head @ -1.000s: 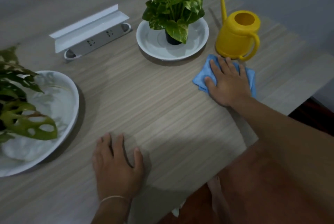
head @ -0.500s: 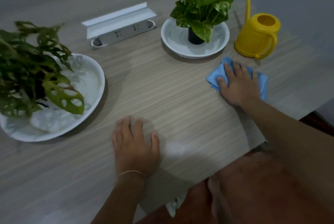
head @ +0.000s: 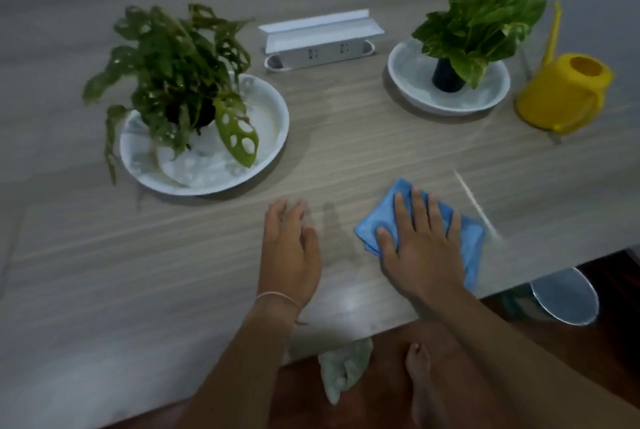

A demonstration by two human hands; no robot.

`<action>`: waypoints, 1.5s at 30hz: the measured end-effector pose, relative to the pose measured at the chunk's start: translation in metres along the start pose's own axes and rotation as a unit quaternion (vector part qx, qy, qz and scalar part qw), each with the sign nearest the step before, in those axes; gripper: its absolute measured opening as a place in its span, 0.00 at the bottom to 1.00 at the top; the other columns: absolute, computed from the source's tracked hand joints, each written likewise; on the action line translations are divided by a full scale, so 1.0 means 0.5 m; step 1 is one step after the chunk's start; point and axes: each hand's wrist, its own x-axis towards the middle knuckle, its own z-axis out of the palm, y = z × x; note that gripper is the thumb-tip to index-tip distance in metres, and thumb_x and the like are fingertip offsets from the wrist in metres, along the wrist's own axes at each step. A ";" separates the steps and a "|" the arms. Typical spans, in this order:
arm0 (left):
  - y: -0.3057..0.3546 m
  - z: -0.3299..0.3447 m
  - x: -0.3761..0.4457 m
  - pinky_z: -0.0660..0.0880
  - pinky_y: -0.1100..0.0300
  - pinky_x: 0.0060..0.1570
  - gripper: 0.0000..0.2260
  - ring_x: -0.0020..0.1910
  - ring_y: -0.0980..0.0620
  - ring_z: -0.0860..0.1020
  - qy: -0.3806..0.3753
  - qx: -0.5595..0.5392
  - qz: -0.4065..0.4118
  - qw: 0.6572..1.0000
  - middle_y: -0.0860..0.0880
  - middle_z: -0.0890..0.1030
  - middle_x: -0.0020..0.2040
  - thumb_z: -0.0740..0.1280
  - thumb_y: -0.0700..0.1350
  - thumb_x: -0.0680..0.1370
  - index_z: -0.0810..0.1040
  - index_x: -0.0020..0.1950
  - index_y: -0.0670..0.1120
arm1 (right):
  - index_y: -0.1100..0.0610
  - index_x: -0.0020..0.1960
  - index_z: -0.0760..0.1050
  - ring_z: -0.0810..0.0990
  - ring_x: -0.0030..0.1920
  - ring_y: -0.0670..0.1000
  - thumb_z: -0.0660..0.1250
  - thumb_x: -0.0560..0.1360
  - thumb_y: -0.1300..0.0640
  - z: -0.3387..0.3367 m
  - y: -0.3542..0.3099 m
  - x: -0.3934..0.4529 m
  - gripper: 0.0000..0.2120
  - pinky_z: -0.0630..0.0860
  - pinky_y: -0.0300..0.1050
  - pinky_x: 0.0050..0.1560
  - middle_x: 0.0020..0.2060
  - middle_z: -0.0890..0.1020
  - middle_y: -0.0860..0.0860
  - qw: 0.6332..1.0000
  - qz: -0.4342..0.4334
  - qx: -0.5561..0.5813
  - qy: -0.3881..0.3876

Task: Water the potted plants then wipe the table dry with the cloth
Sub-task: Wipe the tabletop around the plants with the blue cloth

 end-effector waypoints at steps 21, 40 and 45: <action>-0.375 -0.463 -0.126 0.76 0.46 0.58 0.23 0.57 0.38 0.79 0.115 0.248 -0.053 0.960 0.39 0.79 0.62 0.57 0.45 0.73 0.79 0.62 0.38 | 0.54 0.83 0.50 0.44 0.82 0.58 0.45 0.81 0.37 0.062 -0.660 -0.163 0.35 0.40 0.71 0.76 0.83 0.49 0.56 0.948 -0.312 0.030 -0.046; -0.401 -0.459 -0.117 0.62 0.41 0.74 0.29 0.78 0.39 0.60 0.132 0.292 -0.110 0.941 0.39 0.66 0.76 0.55 0.47 0.77 0.63 0.79 0.42 | 0.50 0.83 0.46 0.42 0.82 0.58 0.43 0.80 0.35 0.074 -1.071 0.156 0.35 0.41 0.70 0.77 0.83 0.48 0.52 0.930 -0.362 0.009 -0.058; -0.406 -0.459 -0.118 0.61 0.42 0.75 0.29 0.79 0.40 0.58 0.126 0.302 -0.109 0.939 0.40 0.65 0.77 0.54 0.47 0.78 0.62 0.79 0.42 | 0.50 0.83 0.46 0.42 0.82 0.57 0.42 0.80 0.35 0.077 -1.063 0.152 0.35 0.40 0.69 0.77 0.83 0.47 0.52 0.928 -0.367 0.012 -0.055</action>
